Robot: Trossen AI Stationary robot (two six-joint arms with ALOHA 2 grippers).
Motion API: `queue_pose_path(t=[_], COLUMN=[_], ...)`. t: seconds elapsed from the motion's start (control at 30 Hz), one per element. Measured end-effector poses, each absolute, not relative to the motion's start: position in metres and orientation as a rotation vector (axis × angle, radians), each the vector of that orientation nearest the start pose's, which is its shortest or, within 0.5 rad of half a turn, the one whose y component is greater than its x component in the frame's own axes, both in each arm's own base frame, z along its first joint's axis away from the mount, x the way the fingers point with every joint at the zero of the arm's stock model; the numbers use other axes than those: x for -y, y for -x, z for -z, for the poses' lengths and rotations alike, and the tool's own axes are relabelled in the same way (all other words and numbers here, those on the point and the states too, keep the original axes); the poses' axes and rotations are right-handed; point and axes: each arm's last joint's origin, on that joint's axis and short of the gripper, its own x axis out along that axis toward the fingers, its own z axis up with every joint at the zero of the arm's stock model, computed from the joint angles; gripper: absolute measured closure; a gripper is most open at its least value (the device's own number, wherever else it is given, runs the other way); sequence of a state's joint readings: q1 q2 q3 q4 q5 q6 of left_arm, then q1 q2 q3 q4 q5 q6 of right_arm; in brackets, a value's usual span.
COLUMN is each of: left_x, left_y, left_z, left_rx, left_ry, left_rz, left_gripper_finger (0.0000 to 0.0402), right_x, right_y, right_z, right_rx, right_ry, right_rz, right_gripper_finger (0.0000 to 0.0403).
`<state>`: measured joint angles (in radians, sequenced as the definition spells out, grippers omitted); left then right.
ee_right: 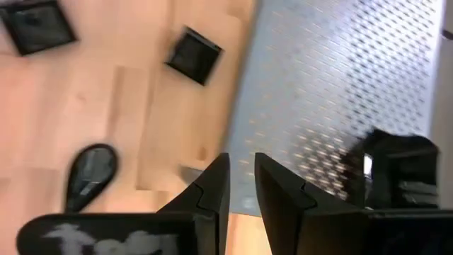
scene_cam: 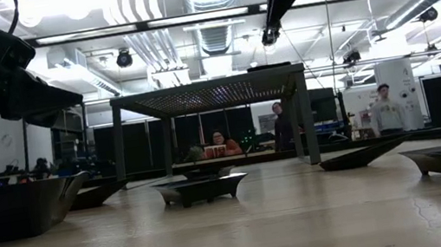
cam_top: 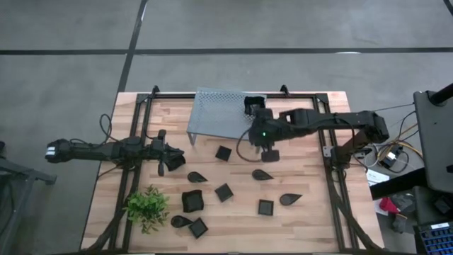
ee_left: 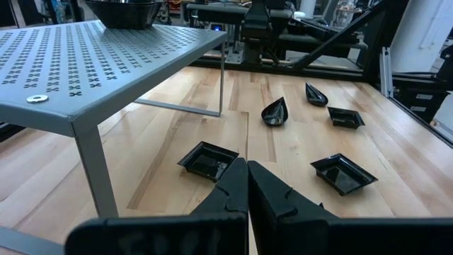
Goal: Pick & Place Mini shaped plates
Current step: Put the black drop shaped plate on the shelf
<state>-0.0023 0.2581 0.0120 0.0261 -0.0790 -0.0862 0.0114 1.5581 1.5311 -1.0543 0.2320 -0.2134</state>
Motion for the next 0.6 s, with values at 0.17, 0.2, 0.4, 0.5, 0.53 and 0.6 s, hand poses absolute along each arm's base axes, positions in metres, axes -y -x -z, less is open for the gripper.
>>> queue_pose_path(t=[0.17, 0.2, 0.4, 0.5, 0.53, 0.6], left_x=[-0.002, -0.002, -0.002, -0.002, -0.002, -0.002], left_y=[-0.111, -0.111, -0.111, -0.111, -0.111, -0.111], left_z=[-0.148, -0.148, -0.148, -0.148, -0.148, -0.148], left_rx=[-0.216, -0.217, -0.217, -0.217, -0.216, -0.216], left_ry=[0.077, 0.077, 0.077, 0.077, 0.077, 0.077], left_rz=[-0.086, -0.086, -0.086, -0.085, -0.085, -0.086], left_gripper_finger=[0.0401, 0.0401, 0.0401, 0.0401, 0.0401, 0.0401], right_x=[-0.028, -0.034, -0.071, -0.087, -0.091, -0.098], right_y=[-0.307, -0.307, -0.306, -0.304, -0.303, -0.3], right_z=[-0.336, -0.336, -0.339, -0.34, -0.34, -0.34], right_rx=[-1.077, -1.072, -0.991, -0.953, -0.95, -0.955], right_ry=[0.35, 0.356, 0.388, 0.408, 0.413, 0.419], right_rz=[0.01, -0.006, -0.101, -0.147, -0.159, -0.177], right_gripper_finger=[0.0346, 0.0346, 0.0344, 0.0346, 0.0347, 0.035])
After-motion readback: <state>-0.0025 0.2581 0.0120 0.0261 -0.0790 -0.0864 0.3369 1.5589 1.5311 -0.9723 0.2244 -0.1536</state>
